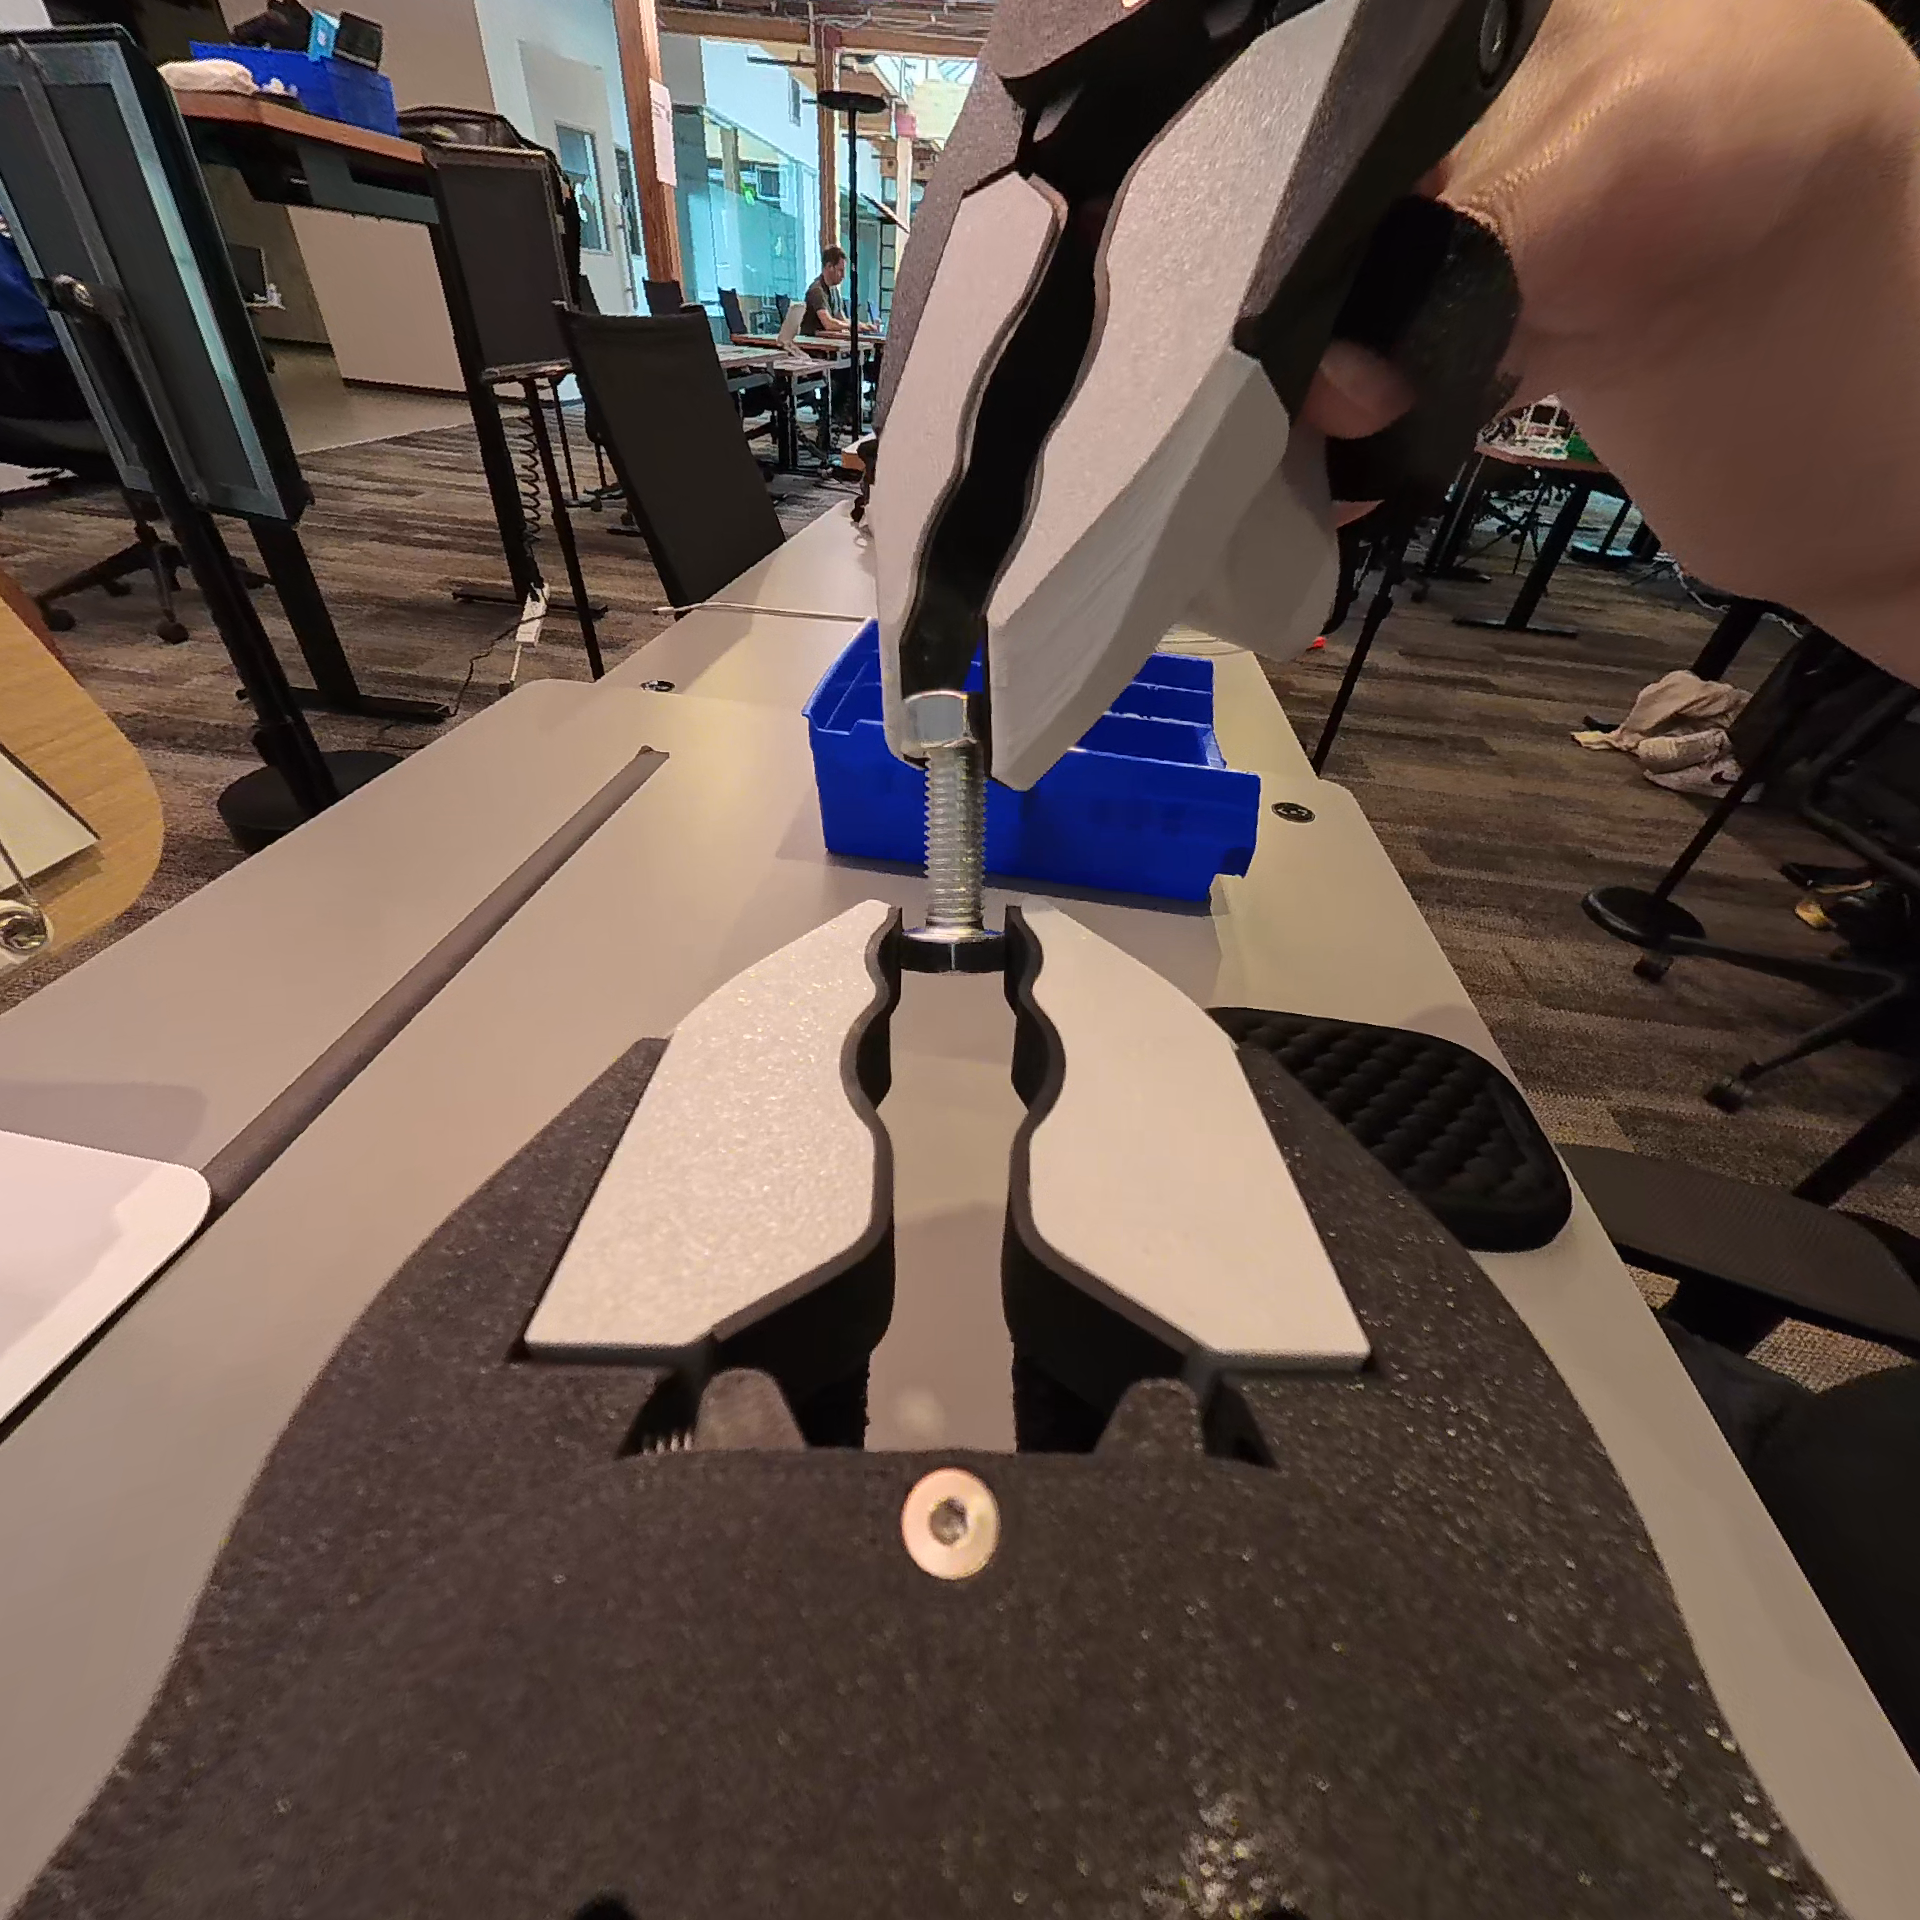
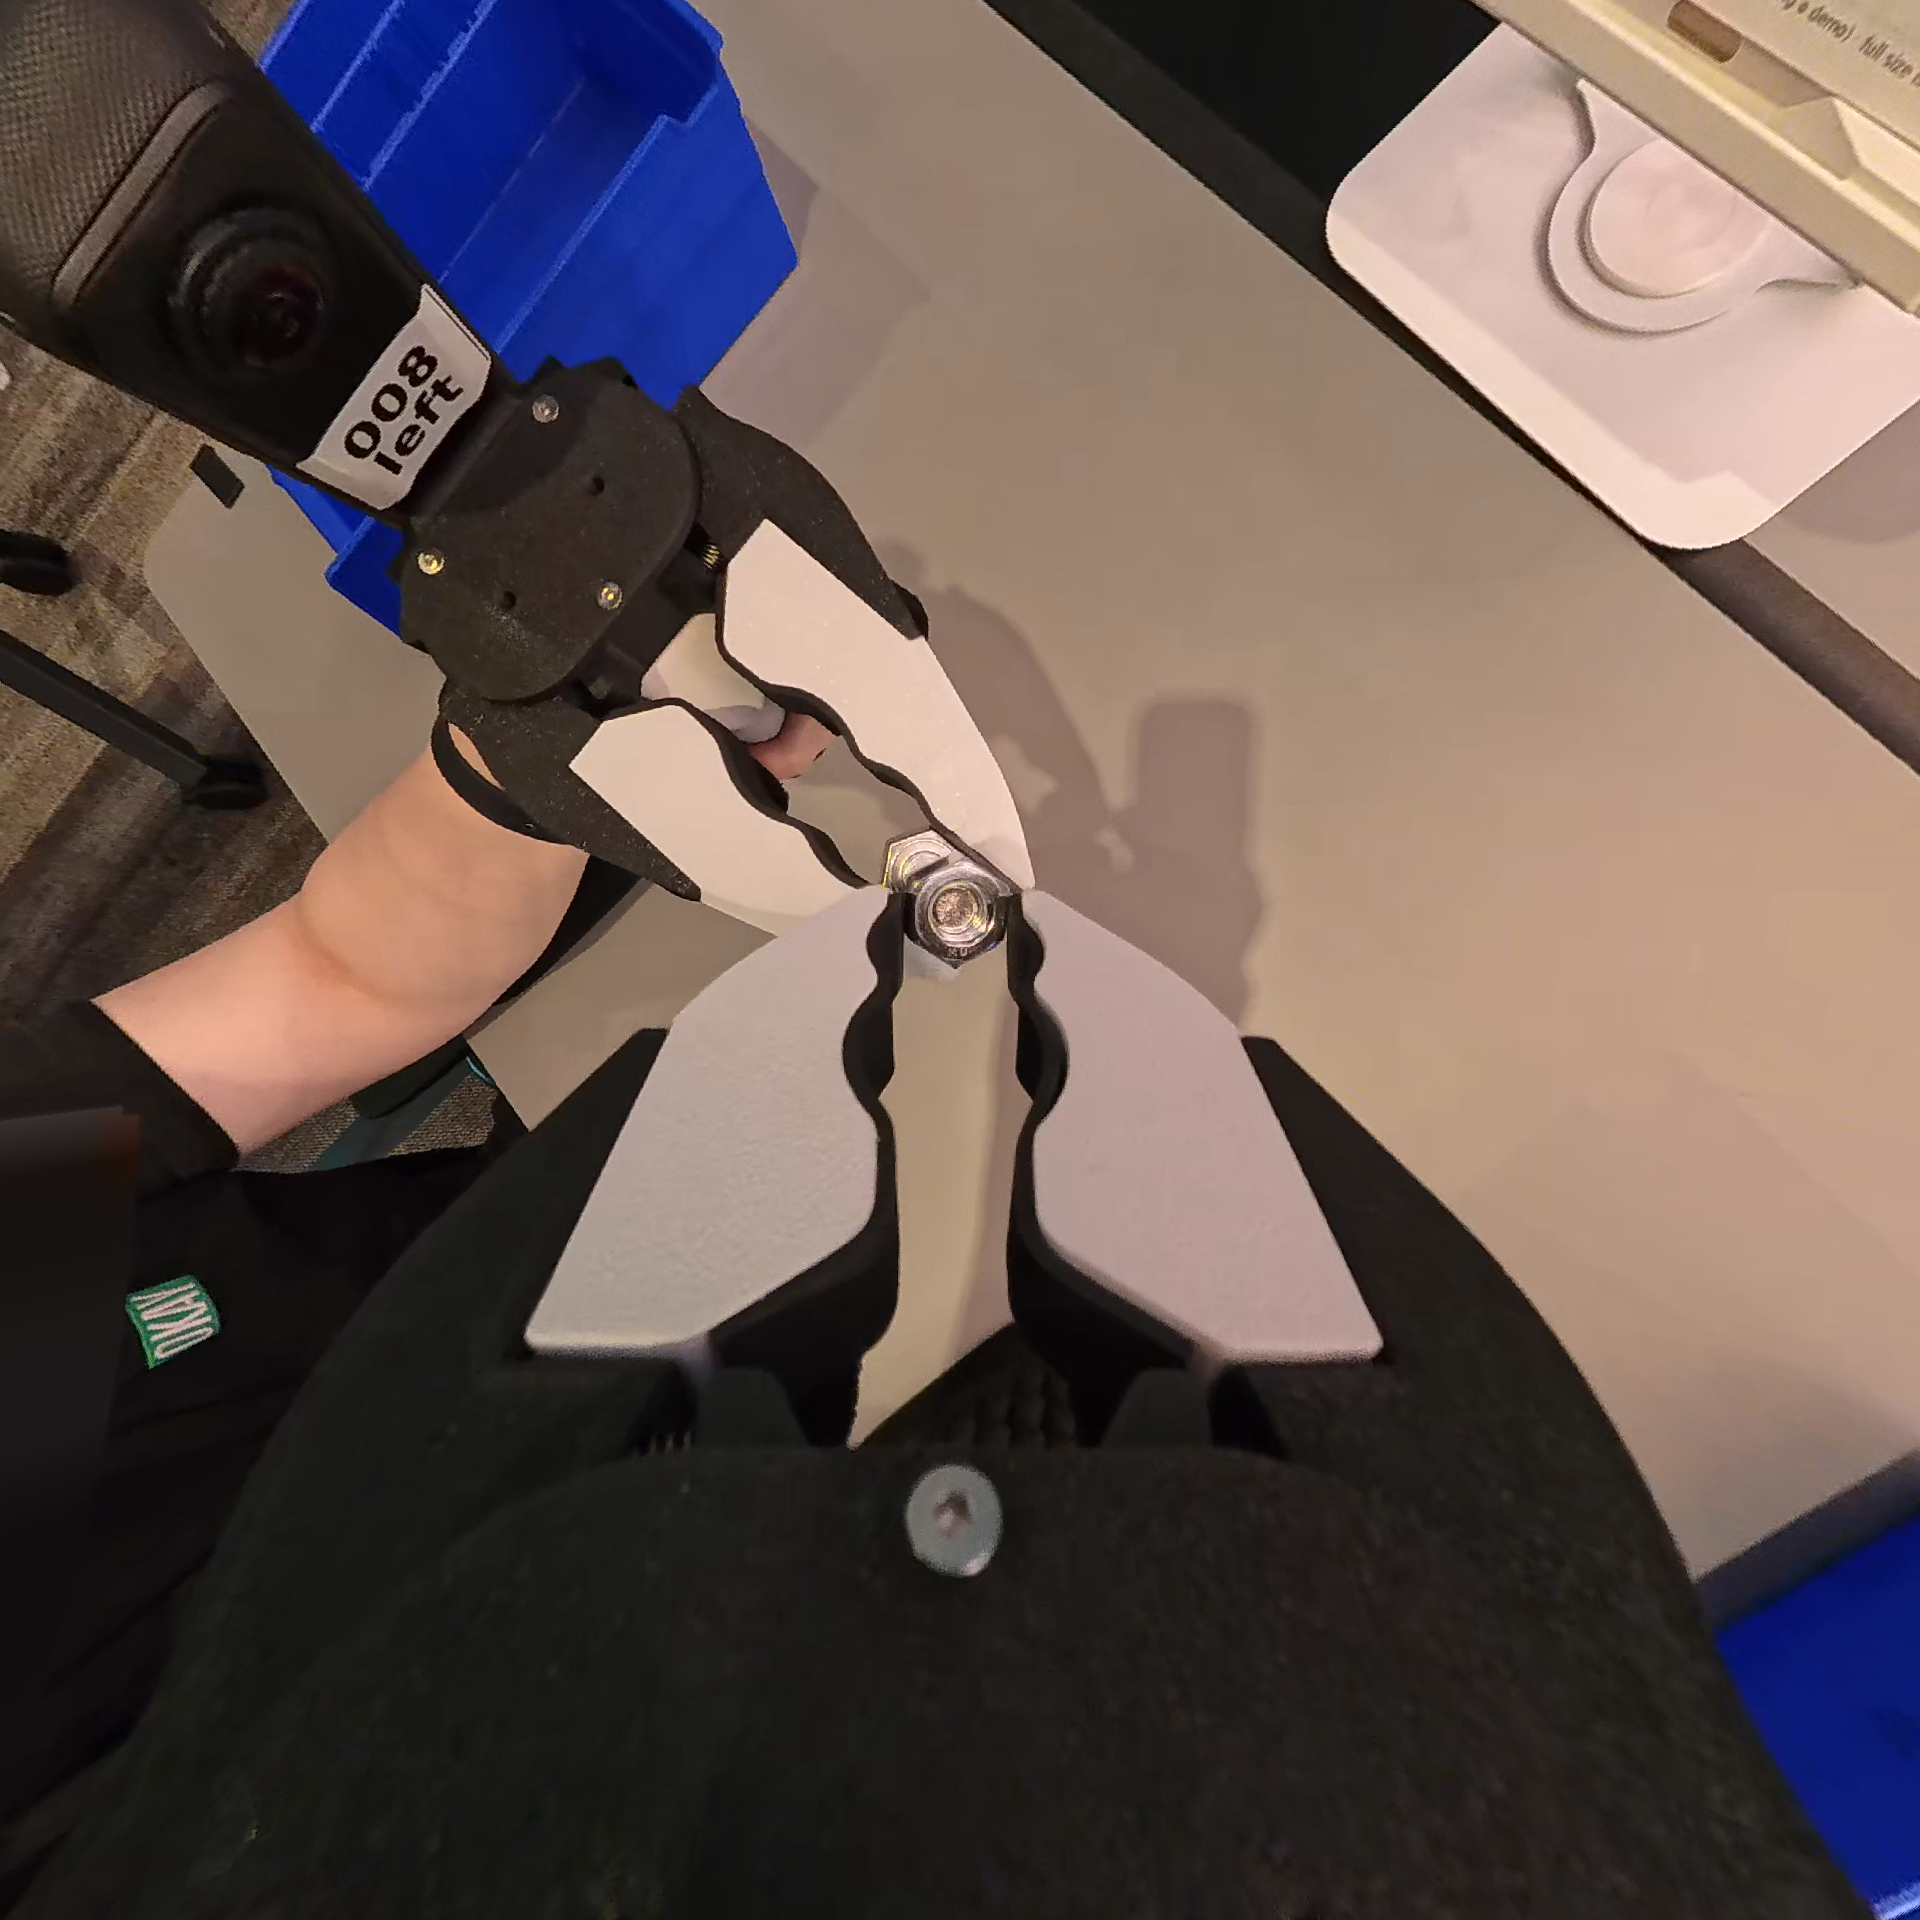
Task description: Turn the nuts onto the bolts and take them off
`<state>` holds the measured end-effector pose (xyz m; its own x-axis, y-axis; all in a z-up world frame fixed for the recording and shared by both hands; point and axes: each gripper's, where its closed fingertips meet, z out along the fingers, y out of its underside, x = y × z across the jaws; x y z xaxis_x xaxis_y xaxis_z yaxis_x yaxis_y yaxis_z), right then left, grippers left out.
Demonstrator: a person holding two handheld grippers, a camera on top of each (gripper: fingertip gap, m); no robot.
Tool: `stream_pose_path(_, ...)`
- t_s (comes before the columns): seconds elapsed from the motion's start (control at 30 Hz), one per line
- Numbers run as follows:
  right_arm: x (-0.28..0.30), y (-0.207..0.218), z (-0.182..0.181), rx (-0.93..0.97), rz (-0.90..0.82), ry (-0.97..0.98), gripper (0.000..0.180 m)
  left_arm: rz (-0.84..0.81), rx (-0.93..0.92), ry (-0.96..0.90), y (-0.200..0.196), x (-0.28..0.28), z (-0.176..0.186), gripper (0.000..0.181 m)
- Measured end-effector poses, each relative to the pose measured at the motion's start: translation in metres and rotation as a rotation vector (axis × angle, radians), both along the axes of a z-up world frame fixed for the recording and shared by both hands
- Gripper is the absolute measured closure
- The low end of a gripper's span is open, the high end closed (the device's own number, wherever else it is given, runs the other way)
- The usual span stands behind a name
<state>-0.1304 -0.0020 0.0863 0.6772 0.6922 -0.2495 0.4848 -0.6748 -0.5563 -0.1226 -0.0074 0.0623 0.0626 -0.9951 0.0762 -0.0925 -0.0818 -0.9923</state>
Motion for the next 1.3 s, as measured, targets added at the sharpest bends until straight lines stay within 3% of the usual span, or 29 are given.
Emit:
stream_pose_path(0.13,-0.001,-0.006,-0.002,0.015,0.099,-0.041,0.162,-0.073,-0.035,0.022,-0.010,-0.001,-0.003,0.162)
stream_pose_path(0.23,-0.003,-0.025,-0.002,0.068,0.353,-0.097,0.162,-0.256,-0.127,0.016,-0.034,-0.008,0.001,0.162)
stream_pose_path(0.37,-0.012,-0.062,0.007,0.296,0.750,-0.109,0.162,-0.537,-0.197,-0.009,-0.077,-0.017,0.010,0.163)
stream_pose_path(0.57,-0.016,-0.104,0.003,0.572,1.081,-0.175,0.162,-0.809,-0.293,0.088,-0.122,-0.025,0.002,0.162)
stream_pose_path(0.97,-0.036,-0.149,-0.009,0.877,1.338,-0.343,0.162,-1.222,-0.383,0.129,-0.168,-0.053,-0.010,0.163)
stream_pose_path(1.3,-0.054,-0.175,-0.018,1.002,1.489,-0.400,0.163,-1.391,-0.348,0.203,-0.190,-0.071,-0.020,0.162)
